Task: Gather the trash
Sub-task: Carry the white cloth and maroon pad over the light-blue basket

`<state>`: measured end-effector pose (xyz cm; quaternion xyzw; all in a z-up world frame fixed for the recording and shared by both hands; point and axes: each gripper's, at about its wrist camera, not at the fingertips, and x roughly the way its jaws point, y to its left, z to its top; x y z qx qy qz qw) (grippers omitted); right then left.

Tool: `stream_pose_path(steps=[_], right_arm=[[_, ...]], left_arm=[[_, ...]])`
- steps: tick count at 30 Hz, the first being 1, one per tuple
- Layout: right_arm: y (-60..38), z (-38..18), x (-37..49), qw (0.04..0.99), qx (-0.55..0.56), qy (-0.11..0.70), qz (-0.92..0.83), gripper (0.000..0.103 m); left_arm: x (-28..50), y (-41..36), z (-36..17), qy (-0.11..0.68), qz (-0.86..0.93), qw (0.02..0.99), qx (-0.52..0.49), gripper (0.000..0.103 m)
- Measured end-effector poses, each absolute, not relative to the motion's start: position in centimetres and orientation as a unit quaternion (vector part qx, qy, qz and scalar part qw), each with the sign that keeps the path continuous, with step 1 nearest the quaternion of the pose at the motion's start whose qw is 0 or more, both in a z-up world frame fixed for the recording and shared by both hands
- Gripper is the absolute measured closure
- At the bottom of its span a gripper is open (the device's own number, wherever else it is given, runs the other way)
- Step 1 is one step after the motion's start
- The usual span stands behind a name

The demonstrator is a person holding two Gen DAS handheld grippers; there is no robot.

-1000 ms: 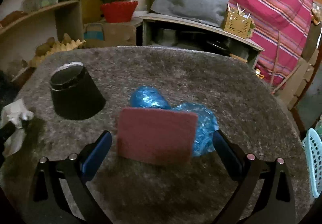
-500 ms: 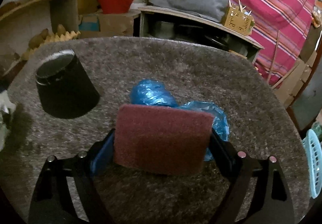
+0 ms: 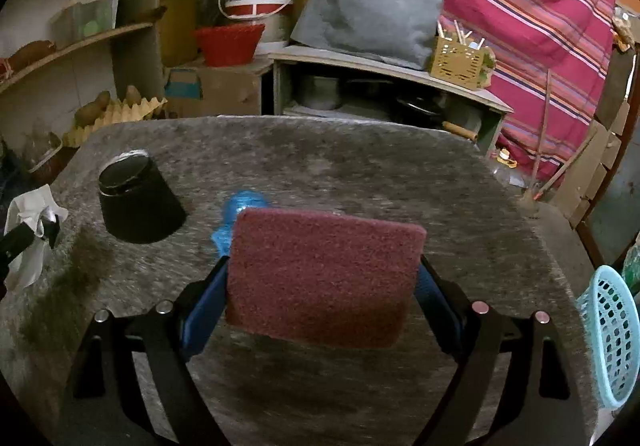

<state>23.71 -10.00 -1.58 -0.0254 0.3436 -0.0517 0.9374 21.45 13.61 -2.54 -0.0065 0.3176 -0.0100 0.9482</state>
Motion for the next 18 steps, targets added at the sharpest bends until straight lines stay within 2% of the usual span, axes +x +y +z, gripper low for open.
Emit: stream_pose_path(steps=[18], right_arm=[[-20.7,1.2,19.5,0.945,0.002,0.317,-0.085,0.017]], left_arm=[[20.3,2.7,-0.6,0.299,-0.072,0.951,0.028,0.078]])
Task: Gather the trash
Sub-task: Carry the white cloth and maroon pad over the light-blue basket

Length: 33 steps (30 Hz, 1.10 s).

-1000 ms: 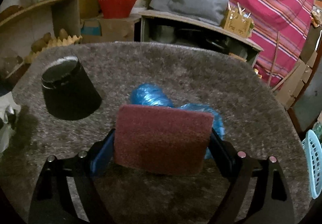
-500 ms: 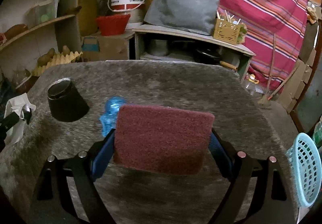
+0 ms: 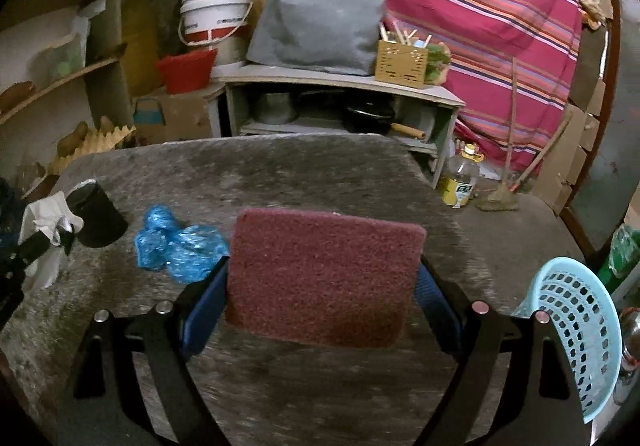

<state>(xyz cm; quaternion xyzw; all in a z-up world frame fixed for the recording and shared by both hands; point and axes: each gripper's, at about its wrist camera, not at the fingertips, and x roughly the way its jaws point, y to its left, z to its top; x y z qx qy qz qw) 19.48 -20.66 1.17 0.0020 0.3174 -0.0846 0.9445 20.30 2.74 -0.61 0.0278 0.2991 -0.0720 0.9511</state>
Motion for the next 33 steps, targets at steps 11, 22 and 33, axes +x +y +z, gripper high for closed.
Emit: stream_pose_path(steps=[11,22,33], right_arm=[[-28.1,1.7,17.0,0.943,0.029,0.313,-0.112,0.017],[-33.8,1.4,15.1,0.938,0.066,0.315,-0.132,0.017],[-36.6,2.9,12.6,0.944,0.072,0.292,-0.132,0.017]], left_arm=[[19.9,-4.2,-1.3,0.303,-0.113,0.945,0.051,0.078],[19.1,-7.9,-1.8,0.305,-0.128,0.941,0.069,0.078],[18.1,-10.7,-0.4,0.292,-0.148,0.942,0.081,0.078]])
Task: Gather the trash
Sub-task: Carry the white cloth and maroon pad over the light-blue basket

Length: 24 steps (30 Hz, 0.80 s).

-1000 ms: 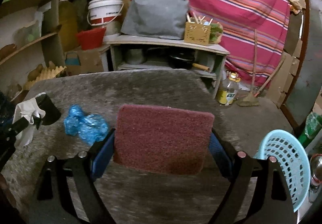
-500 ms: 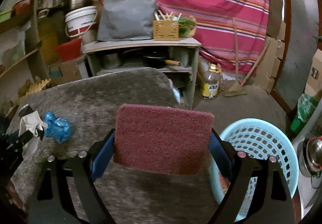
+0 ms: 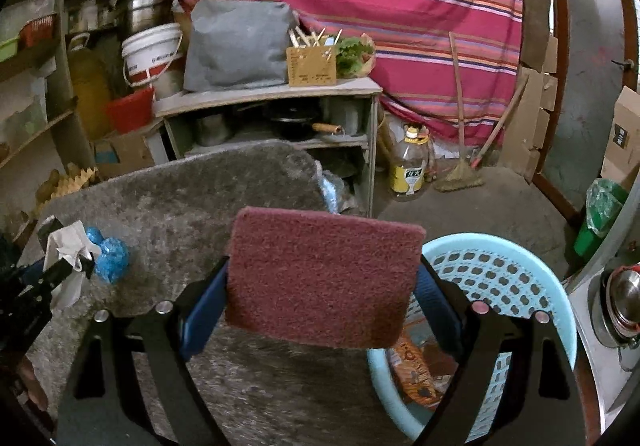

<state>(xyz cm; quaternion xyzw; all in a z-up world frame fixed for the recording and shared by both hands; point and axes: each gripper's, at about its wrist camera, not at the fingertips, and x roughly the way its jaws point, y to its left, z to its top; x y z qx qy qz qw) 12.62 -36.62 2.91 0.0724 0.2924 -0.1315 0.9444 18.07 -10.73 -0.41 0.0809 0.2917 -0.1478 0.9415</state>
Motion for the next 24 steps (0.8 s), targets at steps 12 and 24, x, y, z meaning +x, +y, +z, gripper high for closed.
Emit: stream_pose_path(steps=[12,24], right_arm=[[-45.2,3.7,8.4,0.939,0.084,0.281,-0.179,0.017],[-52.6,1.3,5.3,0.918,0.112,0.3,-0.233,0.017]], left_arm=[[17.1,-19.7,1.6,0.271,-0.206,0.936,0.088,0.078],[13.6,-32.6,-0.2,0.274,-0.293,0.91,0.107,0.078]])
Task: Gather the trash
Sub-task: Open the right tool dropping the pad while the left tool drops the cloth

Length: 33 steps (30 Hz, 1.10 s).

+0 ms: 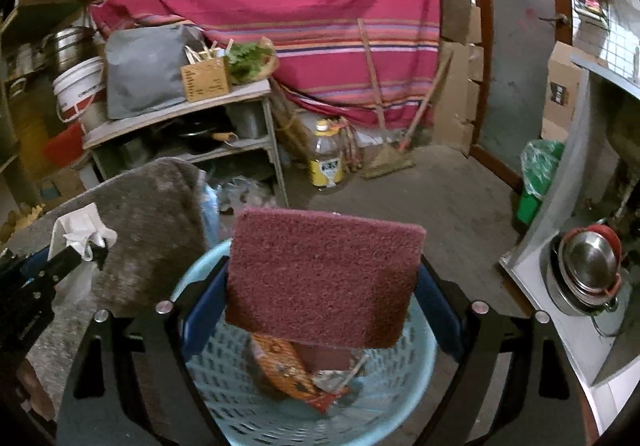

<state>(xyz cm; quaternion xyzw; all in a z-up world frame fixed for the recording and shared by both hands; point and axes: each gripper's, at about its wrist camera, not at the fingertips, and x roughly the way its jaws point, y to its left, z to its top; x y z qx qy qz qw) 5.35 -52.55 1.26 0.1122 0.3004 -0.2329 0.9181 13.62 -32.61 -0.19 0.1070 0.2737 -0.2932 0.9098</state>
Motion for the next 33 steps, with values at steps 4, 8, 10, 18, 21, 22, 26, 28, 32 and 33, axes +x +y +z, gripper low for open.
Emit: stream_pose_path(steps=[4,8,10,18,21,22,26,28,32,33], right_arm=[[-54.1,0.4,4.6,0.913,0.117,0.309,-0.239,0.017],[-55.1,-0.1,4.1,0.911,0.126,0.309,-0.243,0.017],[-55.5,-0.3,3.8,0.91,0.13,0.309,-0.242,0.017],[-55.7,-0.4,3.7,0.91,0.132,0.309,-0.243,0.017],[-55.7,-0.6,3.7,0.911,0.129,0.31,-0.241,0.017],[-55.6,-0.6,3.8,0.911,0.128,0.31,-0.24,0.017],[-54.9,-0.7,4.3,0.912,0.124,0.312,-0.236,0.017],[-54.3,-0.6,4.8,0.913,0.124,0.313,-0.231,0.017],[-52.8,-0.8,5.9,0.915,0.123,0.315,-0.22,0.016],[-52.5,-0.9,6.2,0.915,0.122,0.317,-0.219,0.016]], left_arm=[[13.0,-35.4,-1.4,0.288,-0.312,0.899,0.106,0.078],[12.3,-38.1,-2.1,0.292,-0.328,0.892,0.108,0.077],[12.1,-39.2,-2.3,0.294,-0.333,0.889,0.107,0.073],[11.8,-39.7,-1.7,0.288,-0.343,0.889,0.097,0.038],[12.0,-38.8,-1.3,0.285,-0.336,0.893,0.092,0.025],[12.0,-38.5,-1.2,0.284,-0.334,0.894,0.093,0.025],[12.2,-36.1,-0.6,0.278,-0.311,0.905,0.086,0.013],[12.3,-34.4,-0.4,0.276,-0.298,0.91,0.077,0.011],[13.0,-31.1,0.2,0.277,-0.273,0.919,0.069,0.009],[13.1,-30.0,0.5,0.275,-0.26,0.923,0.069,0.008]])
